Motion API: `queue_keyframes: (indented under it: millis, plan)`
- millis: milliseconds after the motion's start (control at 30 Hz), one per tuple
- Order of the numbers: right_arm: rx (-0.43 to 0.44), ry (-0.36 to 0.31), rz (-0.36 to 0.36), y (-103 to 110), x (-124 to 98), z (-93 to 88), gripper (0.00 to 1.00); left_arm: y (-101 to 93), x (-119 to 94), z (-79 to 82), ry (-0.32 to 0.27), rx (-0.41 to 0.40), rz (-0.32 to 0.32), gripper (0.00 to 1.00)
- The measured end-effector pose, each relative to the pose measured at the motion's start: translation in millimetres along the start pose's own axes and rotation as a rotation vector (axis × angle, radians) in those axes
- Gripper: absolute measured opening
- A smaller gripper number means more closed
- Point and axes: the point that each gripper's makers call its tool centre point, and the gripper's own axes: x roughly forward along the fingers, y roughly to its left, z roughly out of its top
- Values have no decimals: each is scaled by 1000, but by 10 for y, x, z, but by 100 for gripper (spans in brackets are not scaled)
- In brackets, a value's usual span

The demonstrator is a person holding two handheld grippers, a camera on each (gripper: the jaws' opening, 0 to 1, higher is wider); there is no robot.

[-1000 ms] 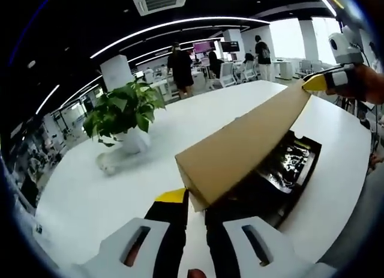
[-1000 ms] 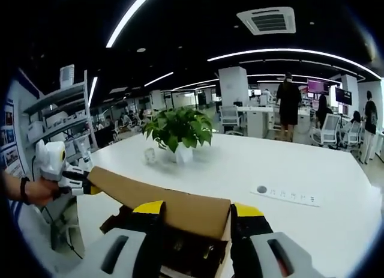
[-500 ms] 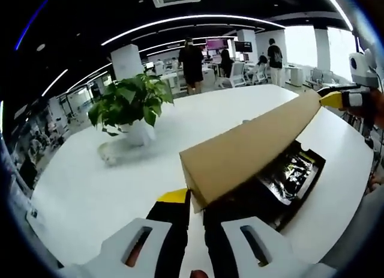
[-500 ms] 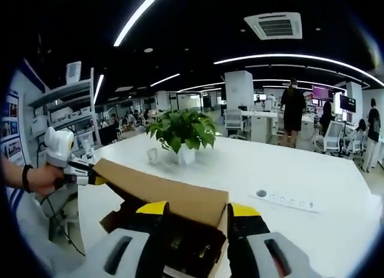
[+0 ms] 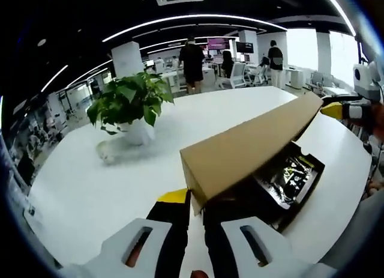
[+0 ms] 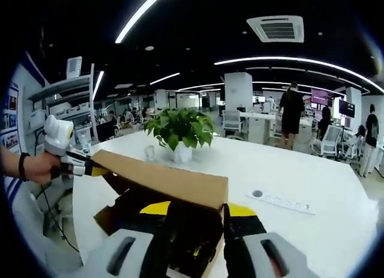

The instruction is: Operate the shoe box by opening the lid, removing the specified soft item, and placing it in the target area until the item is outside and the box remains undamaged.

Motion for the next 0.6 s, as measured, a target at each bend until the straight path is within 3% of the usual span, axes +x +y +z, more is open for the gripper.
queue_keyframes:
  millis: [133, 400, 600]
  plan:
    - [-36, 55, -34, -106, 99, -134, 22, 5, 11, 12, -2, 1, -5, 5]
    - [-26, 93, -78, -292, 255, -249, 3, 30, 57, 39, -5, 8, -14, 5]
    - [-19, 107, -86, -350, 347, -275, 0, 39, 130, -6, 11, 12, -21, 5]
